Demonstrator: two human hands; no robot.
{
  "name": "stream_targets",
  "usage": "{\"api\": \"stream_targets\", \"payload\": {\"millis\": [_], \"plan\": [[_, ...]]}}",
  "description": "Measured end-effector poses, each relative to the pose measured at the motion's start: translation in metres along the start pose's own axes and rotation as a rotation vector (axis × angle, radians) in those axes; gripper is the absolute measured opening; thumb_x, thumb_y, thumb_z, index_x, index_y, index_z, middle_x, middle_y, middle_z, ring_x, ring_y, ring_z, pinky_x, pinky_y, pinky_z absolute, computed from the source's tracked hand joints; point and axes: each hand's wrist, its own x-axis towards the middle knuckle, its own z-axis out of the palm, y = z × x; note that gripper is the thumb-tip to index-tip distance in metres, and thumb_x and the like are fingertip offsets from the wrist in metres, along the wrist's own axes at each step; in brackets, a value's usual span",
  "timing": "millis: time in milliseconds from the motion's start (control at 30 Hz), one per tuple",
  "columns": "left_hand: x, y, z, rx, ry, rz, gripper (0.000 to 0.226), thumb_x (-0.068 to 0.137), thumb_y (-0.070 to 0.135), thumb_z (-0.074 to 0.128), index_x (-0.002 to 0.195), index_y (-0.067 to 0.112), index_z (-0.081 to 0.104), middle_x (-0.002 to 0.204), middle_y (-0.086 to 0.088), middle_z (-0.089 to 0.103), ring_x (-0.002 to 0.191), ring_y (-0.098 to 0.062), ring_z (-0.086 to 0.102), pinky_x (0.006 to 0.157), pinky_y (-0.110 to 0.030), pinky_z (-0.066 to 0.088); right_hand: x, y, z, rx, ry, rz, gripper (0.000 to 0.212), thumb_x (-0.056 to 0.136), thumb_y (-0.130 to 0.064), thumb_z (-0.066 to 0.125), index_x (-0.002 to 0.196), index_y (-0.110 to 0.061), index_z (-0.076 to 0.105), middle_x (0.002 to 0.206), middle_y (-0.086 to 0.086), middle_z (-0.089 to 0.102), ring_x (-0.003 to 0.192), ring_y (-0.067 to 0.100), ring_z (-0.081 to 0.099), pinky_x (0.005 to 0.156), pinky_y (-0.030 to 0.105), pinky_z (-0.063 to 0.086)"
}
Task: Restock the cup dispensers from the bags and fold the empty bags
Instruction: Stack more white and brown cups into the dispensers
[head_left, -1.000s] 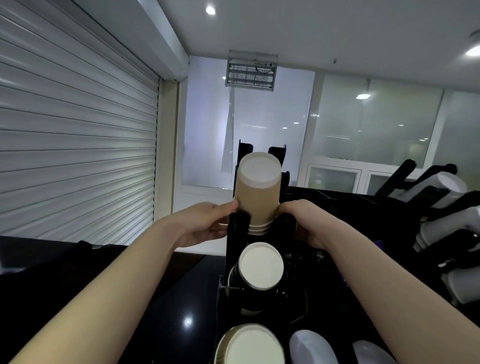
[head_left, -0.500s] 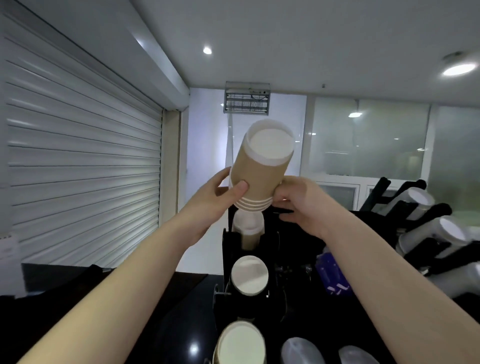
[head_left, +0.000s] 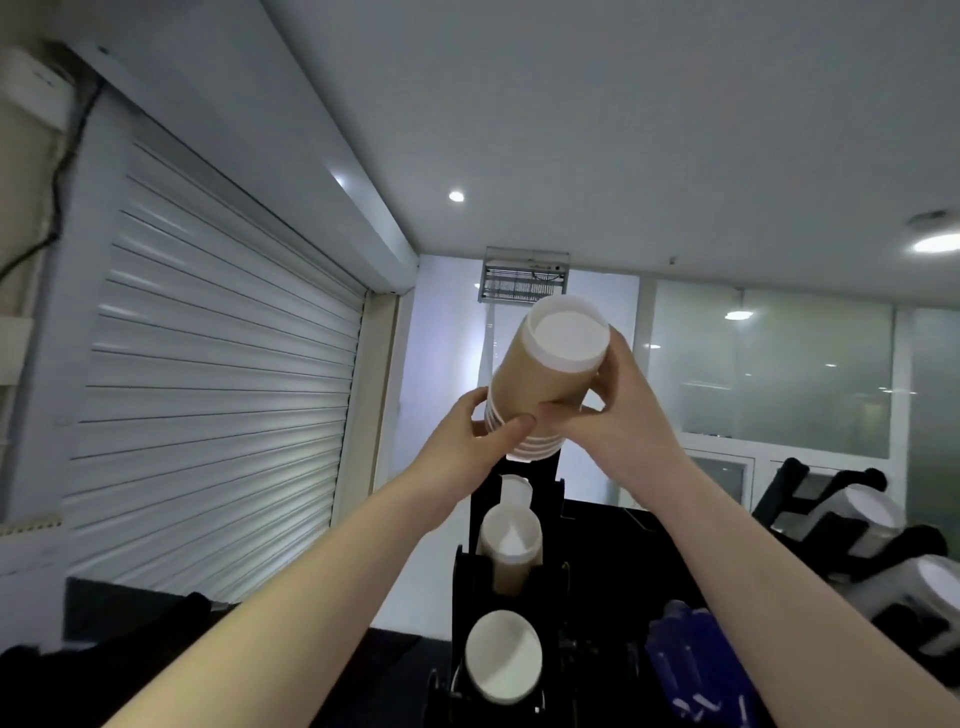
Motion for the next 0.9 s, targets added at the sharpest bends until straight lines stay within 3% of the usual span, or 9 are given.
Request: {"api": "stream_targets", "payload": {"millis": [100, 233, 300, 400, 433, 533, 733, 833, 900], "plan": [[0.013, -0.014, 0.002, 0.103, -0.005, -0.01, 0.069, 0.085, 0.042, 0.065, 0.144, 0.031, 0.03, 0.126, -0.004, 0.06, 0.11, -0.021, 0.058, 0.086, -0.025, 0.042, 0.008, 0.014, -0.002, -0.053, 0.032, 0.007, 0.079, 0.053, -0.026, 0.077, 0.124, -0.041, 0.044, 0.114, -0.026, 0.057, 0.105, -0.006, 0.056, 0.082, 0.022, 0.049], [0.021, -0.041, 0.002, 0.419, 0.043, 0.003, 0.088, 0.091, 0.034, 0.059, 0.151, 0.025, -0.004, 0.156, 0.002, 0.021, 0.14, -0.017, 0.029, 0.104, -0.027, 0.029, 0.018, 0.045, -0.001, -0.142, 0.066, 0.083, 0.078, 0.059, -0.029, 0.081, 0.127, -0.035, 0.042, 0.112, -0.026, 0.054, 0.102, -0.004, 0.056, 0.08, 0.021, 0.045], [0.025, -0.053, 0.006, 0.516, 0.006, 0.03, 0.094, 0.089, 0.039, 0.059, 0.151, 0.022, -0.009, 0.158, 0.004, 0.015, 0.141, -0.019, 0.027, 0.109, -0.027, 0.025, 0.023, 0.062, 0.004, -0.167, 0.063, 0.139, 0.073, 0.066, -0.027, 0.081, 0.127, -0.031, 0.042, 0.112, -0.02, 0.056, 0.099, 0.004, 0.059, 0.081, 0.027, 0.048], [0.031, -0.07, 0.015, 0.579, -0.05, 0.102, 0.094, 0.079, 0.049, 0.065, 0.149, 0.023, 0.009, 0.152, 0.004, 0.027, 0.139, -0.019, 0.029, 0.114, -0.044, 0.027, 0.034, 0.077, 0.013, -0.207, 0.076, 0.155, 0.064, 0.068, -0.034, 0.078, 0.12, -0.036, 0.041, 0.104, -0.027, 0.054, 0.093, 0.0, 0.058, 0.071, 0.02, 0.045], [0.033, -0.075, 0.017, 0.58, -0.06, 0.096, 0.099, 0.076, 0.054, 0.066, 0.149, 0.023, 0.007, 0.152, 0.004, 0.027, 0.14, -0.018, 0.027, 0.114, -0.045, 0.025, 0.039, 0.08, 0.016, -0.223, 0.071, 0.149, 0.062, 0.067, -0.035, 0.078, 0.117, -0.039, 0.041, 0.1, -0.03, 0.052, 0.091, -0.001, 0.058, 0.068, 0.017, 0.042], [0.035, -0.091, 0.022, 0.583, -0.059, 0.0, 0.126, 0.069, 0.067, 0.066, 0.148, 0.02, -0.021, 0.16, 0.006, 0.002, 0.146, -0.015, 0.006, 0.119, -0.044, 0.008, 0.051, 0.087, 0.021, -0.262, 0.056, 0.141, 0.062, 0.069, -0.039, 0.076, 0.12, -0.036, 0.041, 0.094, -0.031, 0.049, 0.09, 0.004, 0.058, 0.064, 0.014, 0.039], [0.038, -0.097, 0.023, 0.583, 0.026, -0.069, 0.133, 0.063, 0.07, 0.069, 0.147, 0.021, -0.023, 0.16, 0.004, 0.002, 0.146, -0.023, 0.007, 0.118, -0.045, 0.015, 0.056, 0.107, 0.017, -0.233, 0.162, 0.233, 0.063, 0.072, -0.043, 0.073, 0.123, -0.02, 0.044, 0.091, -0.02, 0.05, 0.086, 0.008, 0.055, 0.06, 0.015, 0.037], [0.035, -0.098, 0.024, 0.592, 0.029, -0.044, 0.131, 0.065, 0.069, 0.068, 0.147, 0.021, -0.021, 0.16, 0.004, -0.002, 0.146, -0.021, 0.004, 0.119, -0.043, 0.011, 0.051, 0.114, 0.018, -0.336, 0.265, 0.208, 0.068, 0.071, -0.045, 0.071, 0.124, -0.02, 0.036, 0.098, -0.011, 0.052, 0.094, 0.018, 0.056, 0.067, 0.025, 0.041], [0.033, -0.097, 0.025, 0.605, 0.043, -0.01, 0.128, 0.067, 0.068, 0.067, 0.148, 0.02, -0.019, 0.16, 0.004, -0.001, 0.146, -0.02, 0.004, 0.119, -0.041, 0.008, 0.046, 0.117, 0.023, -0.409, 0.226, 0.139, 0.081, 0.07, -0.045, 0.07, 0.135, -0.028, 0.025, 0.109, -0.006, 0.053, 0.098, 0.02, 0.054, 0.077, 0.032, 0.043]]}}
